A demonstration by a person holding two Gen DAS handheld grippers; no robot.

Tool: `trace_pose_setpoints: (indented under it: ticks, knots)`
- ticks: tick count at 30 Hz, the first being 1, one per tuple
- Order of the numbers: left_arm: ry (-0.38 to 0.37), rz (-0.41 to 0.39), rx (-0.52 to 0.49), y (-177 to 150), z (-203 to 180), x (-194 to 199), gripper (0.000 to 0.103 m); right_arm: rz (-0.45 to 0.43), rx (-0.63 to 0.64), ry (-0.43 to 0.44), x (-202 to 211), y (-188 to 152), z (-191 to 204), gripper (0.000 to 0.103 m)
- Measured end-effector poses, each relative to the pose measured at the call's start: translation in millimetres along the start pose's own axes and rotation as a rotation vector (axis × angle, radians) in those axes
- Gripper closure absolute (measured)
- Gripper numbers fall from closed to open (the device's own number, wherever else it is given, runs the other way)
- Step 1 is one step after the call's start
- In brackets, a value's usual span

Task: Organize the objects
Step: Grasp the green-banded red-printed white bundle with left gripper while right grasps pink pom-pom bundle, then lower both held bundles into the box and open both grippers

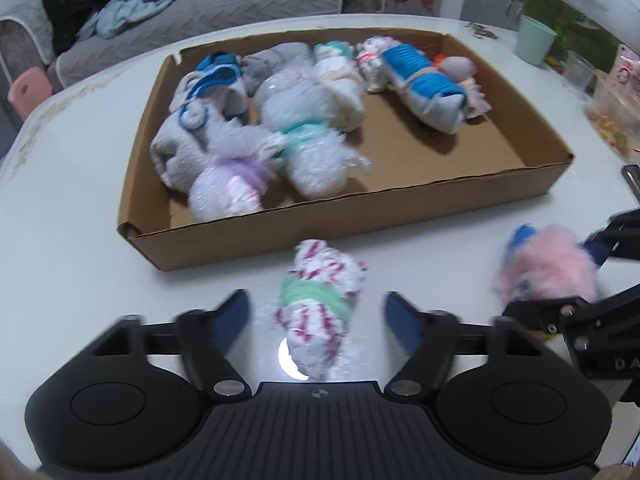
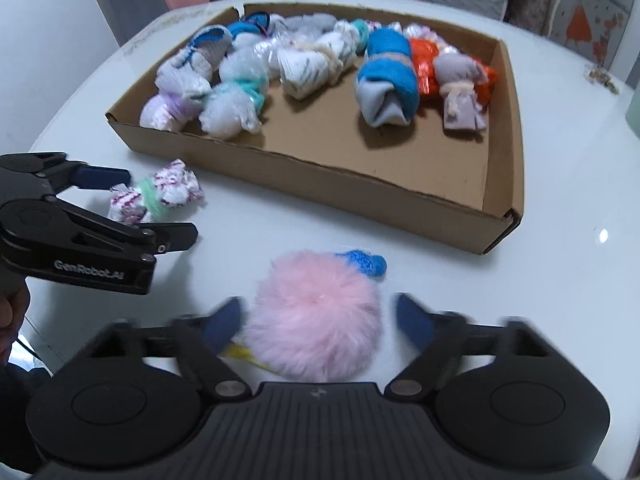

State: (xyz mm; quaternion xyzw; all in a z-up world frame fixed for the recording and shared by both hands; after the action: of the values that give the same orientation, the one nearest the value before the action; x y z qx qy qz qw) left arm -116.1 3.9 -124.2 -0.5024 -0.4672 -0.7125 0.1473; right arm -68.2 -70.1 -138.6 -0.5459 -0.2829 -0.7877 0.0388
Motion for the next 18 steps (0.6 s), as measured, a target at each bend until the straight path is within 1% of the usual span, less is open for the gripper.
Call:
trace_pose_setpoints:
  ticks: [1,2,3,6,8,11,14,16,18]
  knots:
    - [-0.003,0.002,-0.003,0.7,-2.8,1.7,0.048,0.009,-0.009,0.018,2.4,-1.0,-0.7,0.067]
    - [-0.003,0.005,0.000,1.6,-5.2,3.2,0.056,0.017,-0.018,0.031,4.0,-2.5,-1.5,0.069]
    - [-0.006,0.009,0.002,2.9,-7.4,4.3,0.069,0.019,-0.010,0.030,4.8,-4.5,-1.0,0.070]
    - [-0.021,0.029,0.002,3.8,-12.2,5.4,0.071,0.010,0.030,0.023,7.6,-8.5,3.8,0.072]
    - [-0.033,0.060,0.014,5.2,-12.8,7.6,0.071,0.010,0.035,0.042,11.7,-7.5,3.1,0.072]
    - [-0.020,0.075,-0.001,8.6,-16.2,20.7,0.071,-0.009,0.036,0.074,22.5,-3.7,1.7,0.072]
    - [0.007,0.036,-0.055,23.4,-23.4,44.9,0.071,-0.047,0.040,0.112,38.5,5.0,-3.6,0.072]
    - [0.023,-0.018,-0.108,39.7,-29.4,60.5,0.071,-0.091,0.043,0.131,53.0,11.8,-9.4,0.072]
    - [0.021,-0.068,-0.122,59.1,-31.1,71.1,0.071,-0.137,0.055,0.150,60.4,24.3,-13.6,0.072]
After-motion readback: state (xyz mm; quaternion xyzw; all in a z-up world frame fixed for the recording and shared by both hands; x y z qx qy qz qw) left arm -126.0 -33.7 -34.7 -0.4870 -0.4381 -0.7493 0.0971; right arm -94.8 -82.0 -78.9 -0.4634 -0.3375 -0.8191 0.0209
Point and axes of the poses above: each gripper's, at about its wrist camera, not at the fingertips, and x roughly against the way its jaws point, z to its left, y to its top, the point moved 2 cm from there along -x, roughly the way its jaws point, and after that the axes turned 11 degrees about -x, right-handed, at the moved point
